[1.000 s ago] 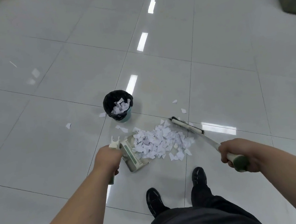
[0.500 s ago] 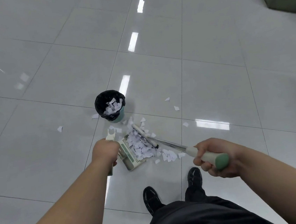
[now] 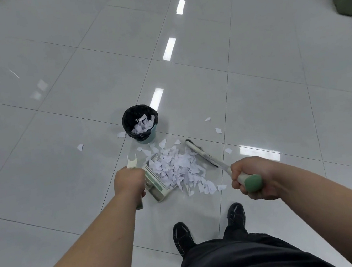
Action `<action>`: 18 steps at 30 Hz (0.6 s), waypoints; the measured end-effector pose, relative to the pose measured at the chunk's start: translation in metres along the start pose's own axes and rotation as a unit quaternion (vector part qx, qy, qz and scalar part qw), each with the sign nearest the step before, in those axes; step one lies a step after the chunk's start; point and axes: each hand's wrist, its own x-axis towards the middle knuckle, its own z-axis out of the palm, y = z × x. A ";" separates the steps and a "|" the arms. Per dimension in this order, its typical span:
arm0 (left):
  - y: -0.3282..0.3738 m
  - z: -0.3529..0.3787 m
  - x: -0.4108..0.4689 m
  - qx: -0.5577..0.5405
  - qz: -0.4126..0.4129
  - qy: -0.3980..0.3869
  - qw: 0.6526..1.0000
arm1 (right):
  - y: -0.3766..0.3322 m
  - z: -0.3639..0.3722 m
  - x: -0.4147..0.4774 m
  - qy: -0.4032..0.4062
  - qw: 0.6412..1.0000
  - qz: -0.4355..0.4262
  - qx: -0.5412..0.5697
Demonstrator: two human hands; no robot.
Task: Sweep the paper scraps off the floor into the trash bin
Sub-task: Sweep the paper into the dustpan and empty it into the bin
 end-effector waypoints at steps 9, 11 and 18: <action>-0.003 -0.007 0.010 -0.017 -0.008 0.003 1.000 | -0.007 0.013 -0.003 -0.088 0.995 0.030 -0.030; -0.002 -0.004 0.009 -0.019 -0.009 0.009 1.000 | -0.013 0.006 -0.006 -0.095 0.994 0.033 -0.033; -0.008 -0.009 -0.002 -0.019 -0.010 0.015 1.000 | -0.042 -0.024 -0.016 -0.073 0.997 0.019 -0.034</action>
